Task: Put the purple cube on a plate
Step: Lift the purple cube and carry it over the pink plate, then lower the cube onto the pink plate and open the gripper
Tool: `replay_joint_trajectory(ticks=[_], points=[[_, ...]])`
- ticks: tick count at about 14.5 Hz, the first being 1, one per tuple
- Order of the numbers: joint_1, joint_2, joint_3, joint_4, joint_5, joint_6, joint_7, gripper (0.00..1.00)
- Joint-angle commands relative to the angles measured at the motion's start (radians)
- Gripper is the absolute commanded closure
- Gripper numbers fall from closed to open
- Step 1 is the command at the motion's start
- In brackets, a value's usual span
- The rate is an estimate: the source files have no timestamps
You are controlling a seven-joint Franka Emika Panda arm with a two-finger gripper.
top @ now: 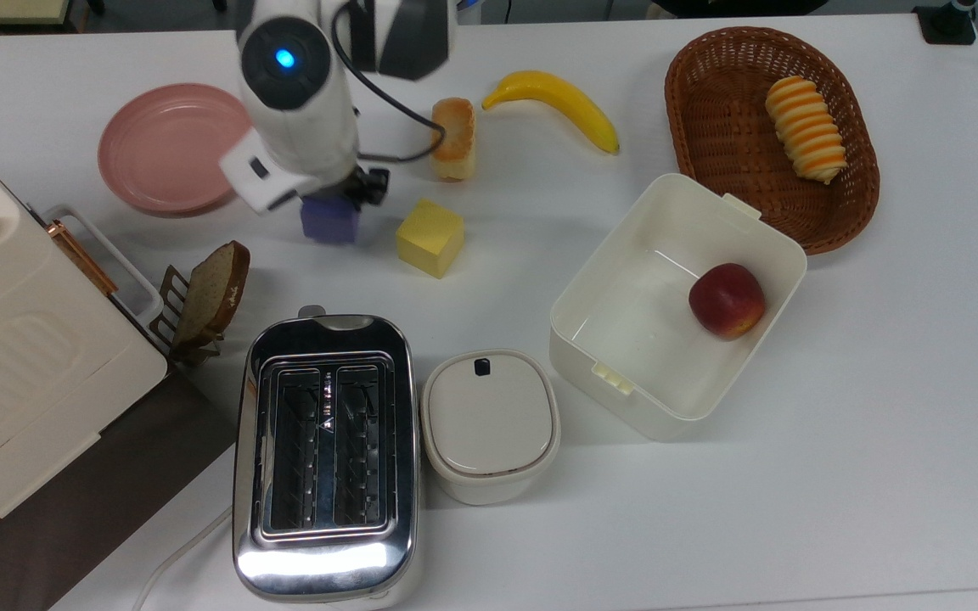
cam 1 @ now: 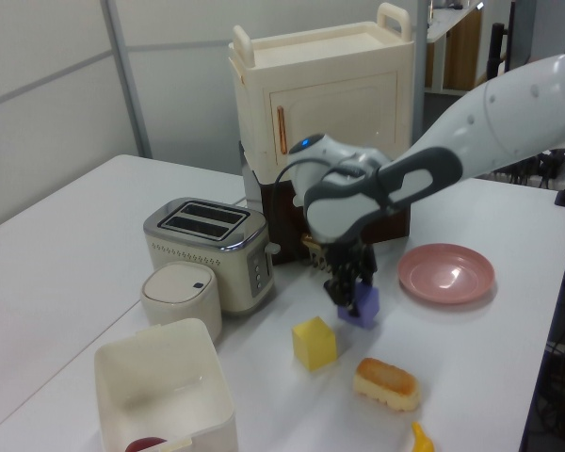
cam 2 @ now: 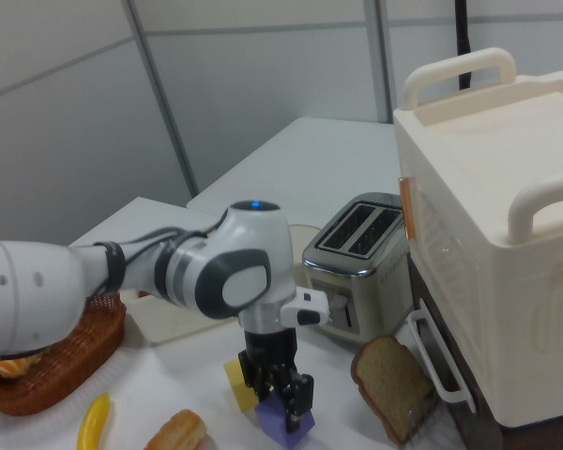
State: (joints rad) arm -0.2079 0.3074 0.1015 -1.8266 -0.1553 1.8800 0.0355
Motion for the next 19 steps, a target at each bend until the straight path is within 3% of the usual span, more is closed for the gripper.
replay_joint_trajectory(ticks=[1,5,6,7,9,10,15,19], points=[[-0.094,-0.116,-0.006,0.024,0.014,-0.171,-0.191,1.0],[-0.2,-0.074,-0.013,0.009,-0.003,-0.165,-0.295,1.0],[-0.224,-0.061,-0.013,0.01,-0.003,-0.119,-0.302,0.98],[-0.238,-0.057,-0.013,0.01,-0.003,-0.092,-0.302,0.91],[-0.246,-0.048,-0.013,0.009,-0.003,-0.088,-0.321,0.4],[-0.248,-0.048,-0.013,0.009,-0.003,-0.087,-0.321,0.01],[-0.257,-0.06,-0.017,0.016,0.003,-0.081,-0.315,0.0],[-0.222,-0.079,0.021,0.133,0.029,-0.154,-0.174,0.0]])
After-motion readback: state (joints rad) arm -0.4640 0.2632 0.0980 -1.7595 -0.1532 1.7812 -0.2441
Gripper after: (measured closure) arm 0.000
